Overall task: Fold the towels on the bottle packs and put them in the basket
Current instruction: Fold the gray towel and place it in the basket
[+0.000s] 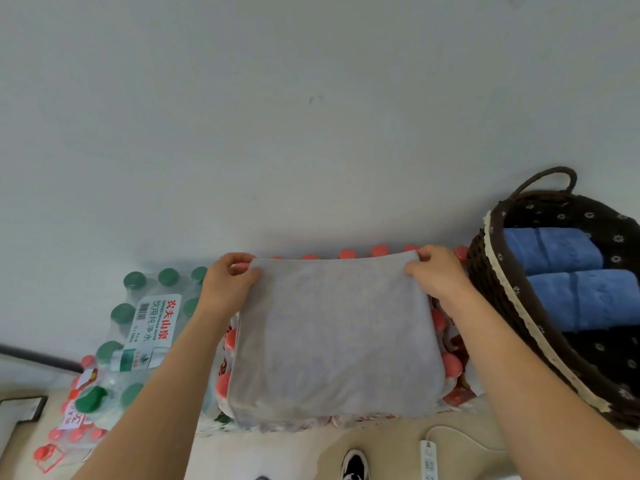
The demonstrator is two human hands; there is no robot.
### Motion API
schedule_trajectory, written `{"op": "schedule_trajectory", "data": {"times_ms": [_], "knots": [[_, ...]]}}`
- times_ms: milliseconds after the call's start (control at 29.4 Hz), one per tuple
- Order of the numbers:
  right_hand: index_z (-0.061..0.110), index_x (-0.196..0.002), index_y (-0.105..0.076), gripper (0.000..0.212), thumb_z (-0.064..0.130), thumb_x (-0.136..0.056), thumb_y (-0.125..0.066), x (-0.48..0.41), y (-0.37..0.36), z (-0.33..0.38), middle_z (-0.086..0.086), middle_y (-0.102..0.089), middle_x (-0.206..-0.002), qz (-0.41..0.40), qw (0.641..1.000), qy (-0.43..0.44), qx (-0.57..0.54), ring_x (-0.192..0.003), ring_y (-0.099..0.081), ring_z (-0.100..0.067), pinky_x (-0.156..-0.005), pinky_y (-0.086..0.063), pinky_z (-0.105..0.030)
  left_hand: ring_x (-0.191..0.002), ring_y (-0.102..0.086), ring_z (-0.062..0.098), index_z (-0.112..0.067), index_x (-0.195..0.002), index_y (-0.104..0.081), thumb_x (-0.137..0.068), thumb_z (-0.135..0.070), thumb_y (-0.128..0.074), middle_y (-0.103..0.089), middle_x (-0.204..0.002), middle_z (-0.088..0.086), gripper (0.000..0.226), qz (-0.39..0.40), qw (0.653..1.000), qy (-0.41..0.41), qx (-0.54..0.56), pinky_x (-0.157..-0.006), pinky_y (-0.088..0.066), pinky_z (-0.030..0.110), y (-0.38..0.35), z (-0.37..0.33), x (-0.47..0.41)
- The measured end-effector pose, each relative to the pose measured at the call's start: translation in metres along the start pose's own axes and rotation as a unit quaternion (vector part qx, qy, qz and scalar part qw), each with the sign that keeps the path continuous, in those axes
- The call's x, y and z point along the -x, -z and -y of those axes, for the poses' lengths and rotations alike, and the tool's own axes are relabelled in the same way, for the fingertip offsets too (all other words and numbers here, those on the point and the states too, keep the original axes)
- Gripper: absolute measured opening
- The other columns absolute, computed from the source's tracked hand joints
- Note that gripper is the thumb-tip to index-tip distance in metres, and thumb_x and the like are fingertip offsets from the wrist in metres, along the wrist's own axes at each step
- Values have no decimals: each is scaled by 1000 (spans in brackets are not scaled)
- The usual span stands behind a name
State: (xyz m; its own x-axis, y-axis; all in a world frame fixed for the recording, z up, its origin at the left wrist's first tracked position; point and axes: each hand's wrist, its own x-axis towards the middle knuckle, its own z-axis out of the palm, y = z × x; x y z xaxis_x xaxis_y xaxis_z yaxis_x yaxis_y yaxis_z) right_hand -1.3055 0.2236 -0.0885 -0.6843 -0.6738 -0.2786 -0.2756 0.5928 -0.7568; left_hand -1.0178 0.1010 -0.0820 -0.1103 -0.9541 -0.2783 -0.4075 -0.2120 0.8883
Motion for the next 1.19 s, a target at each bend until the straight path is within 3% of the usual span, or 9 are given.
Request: {"op": "schedule_trajectory", "data": {"times_ms": [102,306,511,613,749,885,953,1055,1191], "knots": [[7,-83,-61,10,1,-77,-57,-4,0,-1,-10,-64,-88,2,1000,19,25,-85,-60,-27,-68,-43,-31,-74,-59,19,-23,-95,-63,-84,-9,-63,-67,-91,3,18,34,999,-9,-24,-57,-48,30,6,1,-2],[11,-103,-67,33,-1,-74,-54,-7,-3,-2,-10,-69,-102,8,998,45,34,-96,-64,-29,-85,-53,-43,-53,-53,14,-14,-84,-64,-81,-12,-73,-59,-72,6,10,96,994,42,20,-42,-39,22,17,-2,-17],[-2,-73,-70,20,14,-73,-57,-12,2,2,-10,-54,-60,-1,1000,-4,-22,-60,-46,-19,-58,-36,-33,-63,-59,18,-26,-100,-65,-87,-14,-66,-68,-91,6,18,-8,1000,-1,10,-45,-43,25,11,13,-19],[13,-65,-66,22,1,-82,-58,-11,4,8,-4,-56,-63,10,995,-47,-93,-60,-49,-19,-56,-41,-32,-64,-55,19,-32,-99,-63,-90,-12,-58,-66,-85,3,23,-14,999,-34,-22,-49,-43,28,5,13,-17],[13,-77,-58,15,7,-90,-55,15,3,26,-8,-50,-78,37,960,-93,-260,-74,-49,-15,-40,-45,-20,-61,-42,21,-28,-89,-69,-86,-5,-43,-53,-75,11,35,53,999,2,-5,-49,-32,28,11,-8,-11],[3,-92,-62,8,6,-92,-55,72,3,54,-1,-69,-89,64,933,-28,-353,-86,-63,-12,-59,-60,-31,-66,-44,22,-18,-74,-72,-83,-2,-49,-57,-74,9,30,143,976,31,162,-54,-34,28,17,-48,32],[7,-87,-61,8,4,-92,-56,104,-1,68,15,-70,-72,59,931,17,-361,-75,-65,-2,-62,-60,-31,-65,-49,19,-16,-74,-75,-71,-8,-64,-61,-71,5,14,189,959,-5,211,-56,-41,27,9,-65,69],[9,-86,-68,10,4,-90,-61,145,-8,82,2,-74,-79,67,919,79,-381,-79,-70,-14,-69,-59,-30,-77,-63,20,-19,-91,-76,-67,3,-72,-71,-82,4,33,291,933,-109,180,-72,-52,28,-4,-77,114],[10,-92,-74,15,5,-90,-60,166,-4,88,-4,-76,-87,79,915,135,-373,-85,-72,-17,-76,-56,-25,-88,-72,23,-15,-93,-72,-79,17,-64,-75,-90,7,36,222,946,-197,134,-81,-56,30,-7,-82,130]]}}
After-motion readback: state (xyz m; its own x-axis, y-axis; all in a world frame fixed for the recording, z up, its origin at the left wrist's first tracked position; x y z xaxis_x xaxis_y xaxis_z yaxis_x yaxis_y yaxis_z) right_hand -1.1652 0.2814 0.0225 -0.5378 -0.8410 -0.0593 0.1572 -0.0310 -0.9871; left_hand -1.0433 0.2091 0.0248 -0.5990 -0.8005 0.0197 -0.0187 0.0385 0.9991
